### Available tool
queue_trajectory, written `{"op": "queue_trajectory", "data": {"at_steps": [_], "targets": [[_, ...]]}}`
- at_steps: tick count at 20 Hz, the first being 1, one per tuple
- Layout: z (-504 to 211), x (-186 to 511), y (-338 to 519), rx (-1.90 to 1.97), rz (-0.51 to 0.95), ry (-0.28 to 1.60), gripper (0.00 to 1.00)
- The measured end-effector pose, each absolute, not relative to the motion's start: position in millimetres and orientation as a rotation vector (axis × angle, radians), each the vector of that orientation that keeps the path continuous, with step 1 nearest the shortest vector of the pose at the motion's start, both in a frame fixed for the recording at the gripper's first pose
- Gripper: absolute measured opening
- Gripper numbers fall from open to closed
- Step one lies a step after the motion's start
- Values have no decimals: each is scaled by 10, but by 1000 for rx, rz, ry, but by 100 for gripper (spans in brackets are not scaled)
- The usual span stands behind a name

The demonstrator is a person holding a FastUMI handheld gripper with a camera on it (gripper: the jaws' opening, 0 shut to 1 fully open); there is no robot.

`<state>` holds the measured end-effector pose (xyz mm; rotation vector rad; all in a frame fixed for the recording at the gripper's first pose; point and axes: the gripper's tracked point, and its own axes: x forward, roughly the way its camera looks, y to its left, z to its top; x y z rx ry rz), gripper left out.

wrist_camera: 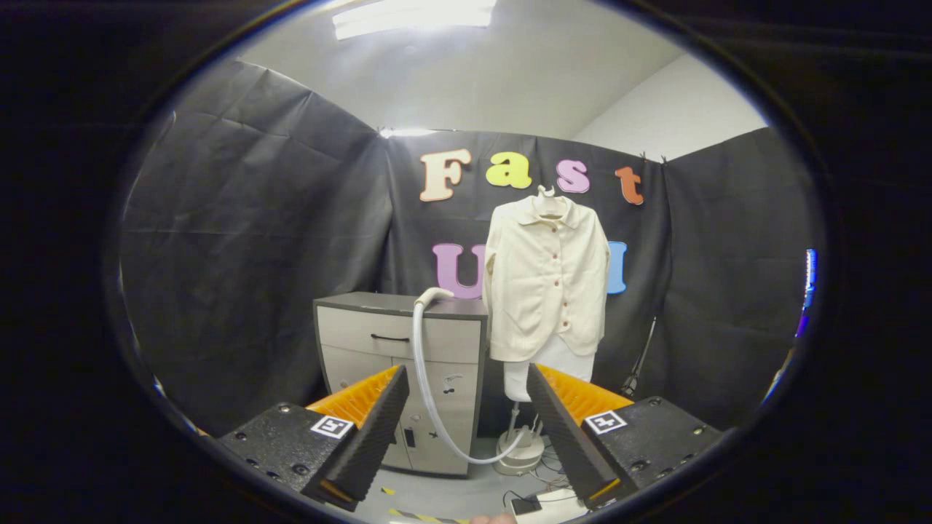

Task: Iron the clothes twice with a garment steamer, once on the left side and once on the right side.

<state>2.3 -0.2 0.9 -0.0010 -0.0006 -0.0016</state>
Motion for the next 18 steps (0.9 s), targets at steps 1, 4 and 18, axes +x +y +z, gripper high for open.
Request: {"op": "queue_trajectory", "data": {"at_steps": [1, 4, 18], "targets": [[5, 25, -2, -1, -4, 0, 99], [8, 42, -27, 2, -9, -3, 99], [17, 467, 98, 7, 55, -18, 99]]}}
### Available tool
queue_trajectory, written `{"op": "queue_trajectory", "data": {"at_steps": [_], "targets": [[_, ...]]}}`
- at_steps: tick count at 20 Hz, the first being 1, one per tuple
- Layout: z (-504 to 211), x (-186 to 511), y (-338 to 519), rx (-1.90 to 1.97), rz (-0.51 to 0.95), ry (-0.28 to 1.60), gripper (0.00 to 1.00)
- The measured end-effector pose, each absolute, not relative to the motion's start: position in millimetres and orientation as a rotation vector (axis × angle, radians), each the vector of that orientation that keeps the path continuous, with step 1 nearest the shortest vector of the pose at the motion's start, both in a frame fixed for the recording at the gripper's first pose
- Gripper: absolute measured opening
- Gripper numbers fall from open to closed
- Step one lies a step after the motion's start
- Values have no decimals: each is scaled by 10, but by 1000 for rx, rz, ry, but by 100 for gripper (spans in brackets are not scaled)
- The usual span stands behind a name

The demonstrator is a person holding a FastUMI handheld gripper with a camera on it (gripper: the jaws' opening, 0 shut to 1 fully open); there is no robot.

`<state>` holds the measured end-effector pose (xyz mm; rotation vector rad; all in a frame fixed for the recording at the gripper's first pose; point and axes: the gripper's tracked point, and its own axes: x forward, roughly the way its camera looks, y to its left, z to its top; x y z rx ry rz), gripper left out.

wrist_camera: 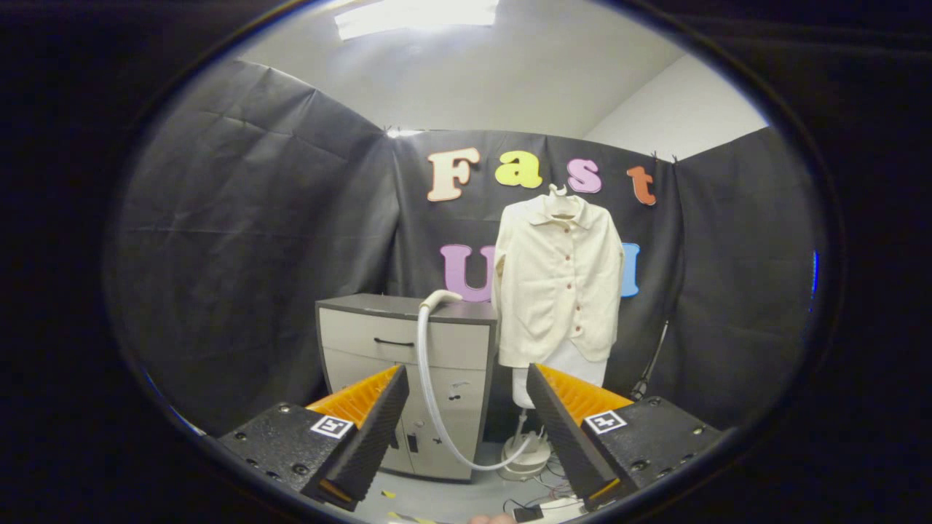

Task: Iron the clothes twice with a garment steamer, once on the left side and once on the right side.

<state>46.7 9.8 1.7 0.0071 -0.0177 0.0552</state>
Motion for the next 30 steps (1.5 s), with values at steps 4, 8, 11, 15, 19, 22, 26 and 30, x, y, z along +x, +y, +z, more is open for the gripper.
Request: {"op": "queue_trajectory", "data": {"at_steps": [4, 8, 11, 15, 19, 22, 26, 30], "targets": [[10, 777, 223, 27, 87, -14, 99], [32, 1227, 421, 14, 102, -3, 99], [59, 1644, 607, 27, 103, 2, 99], [87, 2229, 840, 55, 95, -4, 99], [105, 2792, 1066, 55, 97, -4, 99], [66, 3180, 1234, 32, 110, 18, 99], [-2, 3656, 1338, 16, 101, 46, 99], [-11, 4209, 1385, 6, 78, 61, 99]]}}
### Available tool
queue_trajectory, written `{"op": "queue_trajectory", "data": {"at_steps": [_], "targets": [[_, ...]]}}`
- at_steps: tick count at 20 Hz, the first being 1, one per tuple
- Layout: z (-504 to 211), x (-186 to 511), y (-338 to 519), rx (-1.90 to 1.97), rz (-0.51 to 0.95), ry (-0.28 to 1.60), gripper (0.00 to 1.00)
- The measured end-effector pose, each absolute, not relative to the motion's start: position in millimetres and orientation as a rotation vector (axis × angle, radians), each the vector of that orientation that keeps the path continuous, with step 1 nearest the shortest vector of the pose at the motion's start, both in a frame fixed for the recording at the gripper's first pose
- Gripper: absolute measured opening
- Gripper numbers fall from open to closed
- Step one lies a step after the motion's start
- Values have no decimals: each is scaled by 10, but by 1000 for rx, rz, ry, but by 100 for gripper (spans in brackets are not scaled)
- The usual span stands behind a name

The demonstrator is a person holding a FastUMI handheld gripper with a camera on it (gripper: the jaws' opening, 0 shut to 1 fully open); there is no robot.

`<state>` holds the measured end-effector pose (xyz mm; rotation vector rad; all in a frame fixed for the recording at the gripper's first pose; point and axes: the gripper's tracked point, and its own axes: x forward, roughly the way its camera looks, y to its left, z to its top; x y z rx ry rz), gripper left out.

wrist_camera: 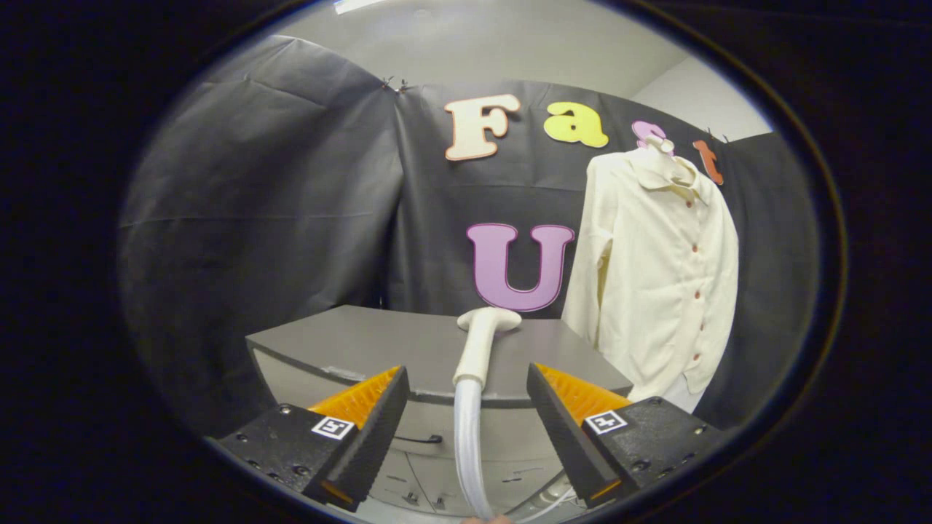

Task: Iron the clothes twice with a garment steamer, once on the left side and once on the right side.

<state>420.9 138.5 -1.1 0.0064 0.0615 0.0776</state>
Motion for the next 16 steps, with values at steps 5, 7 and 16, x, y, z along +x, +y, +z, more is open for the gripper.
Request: {"op": "queue_trajectory", "data": {"at_steps": [5, 7, 16], "targets": [[-116, 4910, 1452, -10, 57, 140, 99], [-235, 5141, 1460, -28, 51, 198, 99], [-636, 5517, 1401, 27, 5, 421, 58]]}}
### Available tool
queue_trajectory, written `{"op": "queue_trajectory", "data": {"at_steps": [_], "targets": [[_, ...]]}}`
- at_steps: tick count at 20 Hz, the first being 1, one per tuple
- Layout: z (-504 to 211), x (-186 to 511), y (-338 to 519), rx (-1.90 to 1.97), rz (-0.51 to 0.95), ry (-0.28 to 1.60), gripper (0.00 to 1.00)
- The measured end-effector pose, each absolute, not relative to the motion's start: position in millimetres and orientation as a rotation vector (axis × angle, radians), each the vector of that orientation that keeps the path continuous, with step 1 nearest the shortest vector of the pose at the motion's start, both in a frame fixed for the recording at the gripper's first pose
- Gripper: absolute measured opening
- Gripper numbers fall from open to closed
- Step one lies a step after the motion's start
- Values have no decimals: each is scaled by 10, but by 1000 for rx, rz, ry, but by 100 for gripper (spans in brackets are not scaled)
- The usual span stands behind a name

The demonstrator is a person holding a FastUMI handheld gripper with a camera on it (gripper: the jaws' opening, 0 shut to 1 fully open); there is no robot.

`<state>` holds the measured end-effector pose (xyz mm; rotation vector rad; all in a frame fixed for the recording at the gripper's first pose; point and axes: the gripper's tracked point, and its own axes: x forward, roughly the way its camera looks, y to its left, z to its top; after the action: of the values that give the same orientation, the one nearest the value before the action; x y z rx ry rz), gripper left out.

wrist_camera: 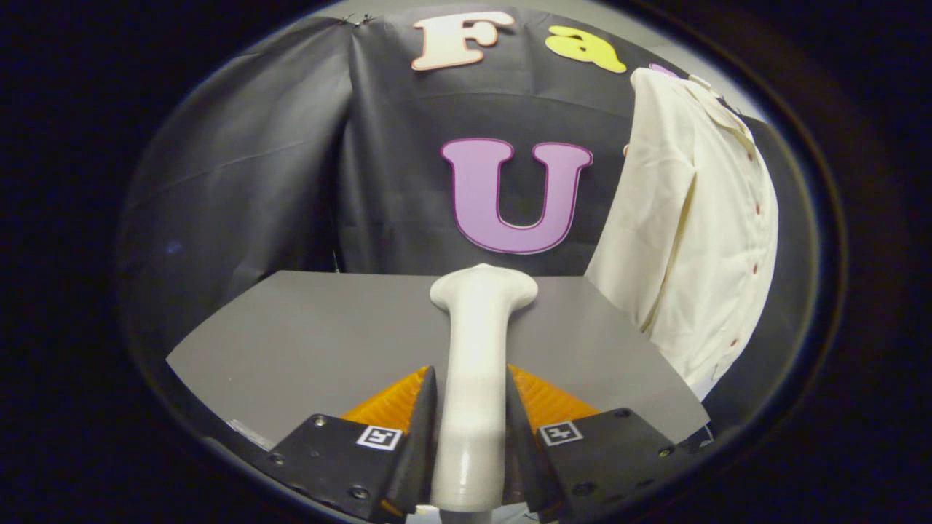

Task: Iron the clothes twice with a garment steamer, once on the left side and once on the right side.

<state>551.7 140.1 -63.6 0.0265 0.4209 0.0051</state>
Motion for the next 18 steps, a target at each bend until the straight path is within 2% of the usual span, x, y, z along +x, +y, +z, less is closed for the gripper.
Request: {"op": "queue_trajectory", "data": {"at_steps": [1, 4, 11, 18], "targets": [[-633, 5539, 1429, 47, 5, 423, 51], [-647, 5528, 1448, 28, -2, 453, 39], [-570, 5450, 1391, 50, 6, 442, 30], [-44, 4719, 1018, 149, 36, 246, 29]]}}
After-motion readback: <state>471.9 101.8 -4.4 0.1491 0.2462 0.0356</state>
